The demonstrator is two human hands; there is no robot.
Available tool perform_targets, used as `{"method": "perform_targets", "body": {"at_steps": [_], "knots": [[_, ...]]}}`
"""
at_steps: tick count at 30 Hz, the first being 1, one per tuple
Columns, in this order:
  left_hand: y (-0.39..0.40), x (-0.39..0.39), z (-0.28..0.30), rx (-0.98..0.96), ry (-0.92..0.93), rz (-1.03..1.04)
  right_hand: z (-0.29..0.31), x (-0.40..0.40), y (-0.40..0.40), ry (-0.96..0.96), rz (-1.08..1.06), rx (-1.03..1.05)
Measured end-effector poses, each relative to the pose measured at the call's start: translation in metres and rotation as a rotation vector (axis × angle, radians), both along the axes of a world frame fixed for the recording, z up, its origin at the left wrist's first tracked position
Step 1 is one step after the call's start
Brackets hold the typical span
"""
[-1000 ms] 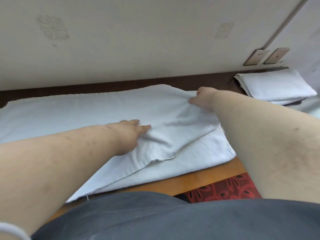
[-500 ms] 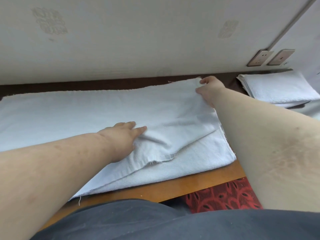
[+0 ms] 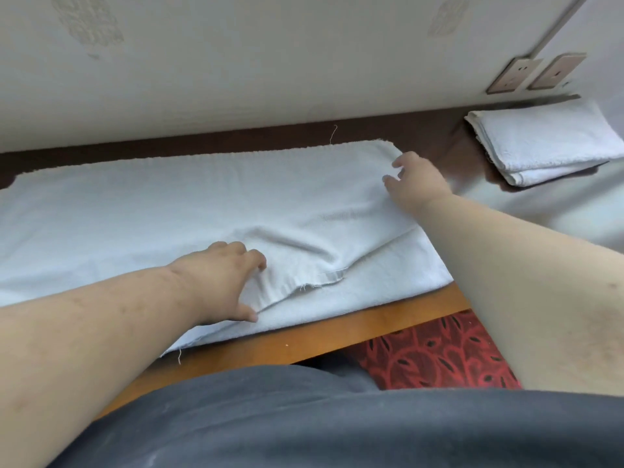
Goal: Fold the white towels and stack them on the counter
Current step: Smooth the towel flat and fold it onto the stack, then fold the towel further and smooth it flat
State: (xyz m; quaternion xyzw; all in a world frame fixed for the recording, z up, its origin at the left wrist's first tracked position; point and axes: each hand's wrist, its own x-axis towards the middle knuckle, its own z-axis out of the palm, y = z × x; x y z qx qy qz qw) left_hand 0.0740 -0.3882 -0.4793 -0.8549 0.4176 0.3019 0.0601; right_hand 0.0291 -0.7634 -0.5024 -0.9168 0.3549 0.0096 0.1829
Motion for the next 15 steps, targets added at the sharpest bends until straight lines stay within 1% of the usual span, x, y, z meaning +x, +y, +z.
{"method": "perform_targets", "body": {"at_steps": [2, 3, 5, 7, 8, 9, 11, 13, 15], "knots": [[0.006, 0.0, 0.001, 0.043, -0.008, -0.035, -0.005, -0.011, 0.024, 0.192, 0.131, 0.012], [0.009, 0.0, 0.002, 0.064, -0.013, -0.059, -0.006, -0.017, 0.032, 0.235, 0.16, 0.001], [0.013, -0.001, 0.005, 0.105, -0.039, -0.111, 0.0, -0.026, 0.038, 0.22, 0.133, -0.002], [0.018, -0.005, 0.006, 0.149, -0.071, -0.165, 0.009, -0.034, 0.039, 0.196, 0.02, -0.019], [0.02, -0.007, 0.005, 0.159, -0.089, -0.185, 0.012, -0.038, 0.038, 0.183, -0.078, -0.018], [0.022, -0.008, 0.004, 0.158, -0.102, -0.197, 0.016, -0.043, 0.037, 0.168, -0.197, 0.026], [0.026, -0.012, 0.004, 0.141, -0.118, -0.192, 0.021, -0.054, 0.038, 0.174, -0.395, 0.192], [0.029, -0.012, 0.002, 0.115, -0.138, -0.161, 0.021, -0.063, 0.037, 0.227, -0.457, 0.263], [0.031, -0.01, 0.001, 0.068, -0.144, -0.106, 0.019, -0.067, 0.037, 0.173, -0.503, 0.322]]}}
